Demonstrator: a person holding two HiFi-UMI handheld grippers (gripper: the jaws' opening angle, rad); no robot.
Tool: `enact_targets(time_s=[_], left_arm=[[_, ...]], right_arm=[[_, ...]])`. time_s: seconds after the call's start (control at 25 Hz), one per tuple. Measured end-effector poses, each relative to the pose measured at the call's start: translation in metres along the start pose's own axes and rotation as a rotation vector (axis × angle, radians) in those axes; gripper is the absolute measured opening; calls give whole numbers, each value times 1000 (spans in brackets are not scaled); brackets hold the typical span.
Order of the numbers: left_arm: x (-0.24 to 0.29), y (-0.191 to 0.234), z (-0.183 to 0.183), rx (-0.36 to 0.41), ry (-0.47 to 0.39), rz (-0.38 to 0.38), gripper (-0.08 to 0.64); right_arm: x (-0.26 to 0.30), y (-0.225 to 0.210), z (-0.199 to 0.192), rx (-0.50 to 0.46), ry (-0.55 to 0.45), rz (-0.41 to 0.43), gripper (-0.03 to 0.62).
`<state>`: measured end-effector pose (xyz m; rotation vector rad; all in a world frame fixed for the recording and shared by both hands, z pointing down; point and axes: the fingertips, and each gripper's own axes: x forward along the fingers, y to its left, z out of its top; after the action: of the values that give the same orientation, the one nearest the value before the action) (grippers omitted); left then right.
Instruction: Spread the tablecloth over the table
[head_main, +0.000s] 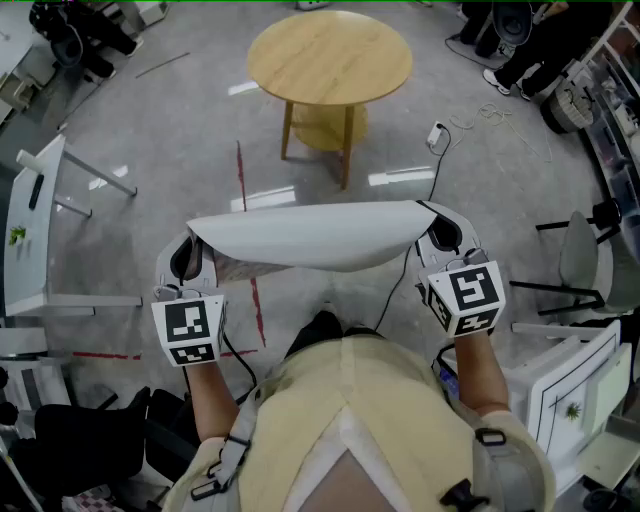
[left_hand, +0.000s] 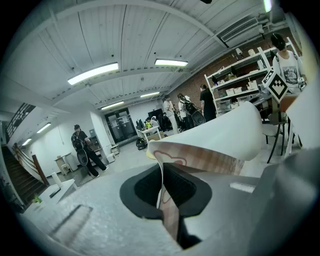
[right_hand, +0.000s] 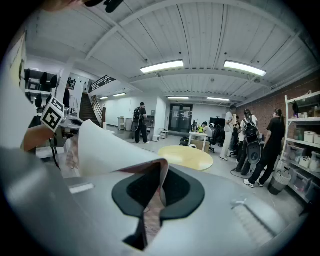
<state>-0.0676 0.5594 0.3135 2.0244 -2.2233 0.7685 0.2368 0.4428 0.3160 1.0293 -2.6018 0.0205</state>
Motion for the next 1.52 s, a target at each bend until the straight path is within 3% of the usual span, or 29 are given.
enact_targets(time_s=[0.84, 1.52], left_arm=[[54, 36, -6, 15, -12, -44, 9], [142, 48, 29, 53, 1, -77, 9]], right_arm=[[52, 3, 7, 45, 36, -46, 12], [122, -55, 28, 6, 71, -33, 11]])
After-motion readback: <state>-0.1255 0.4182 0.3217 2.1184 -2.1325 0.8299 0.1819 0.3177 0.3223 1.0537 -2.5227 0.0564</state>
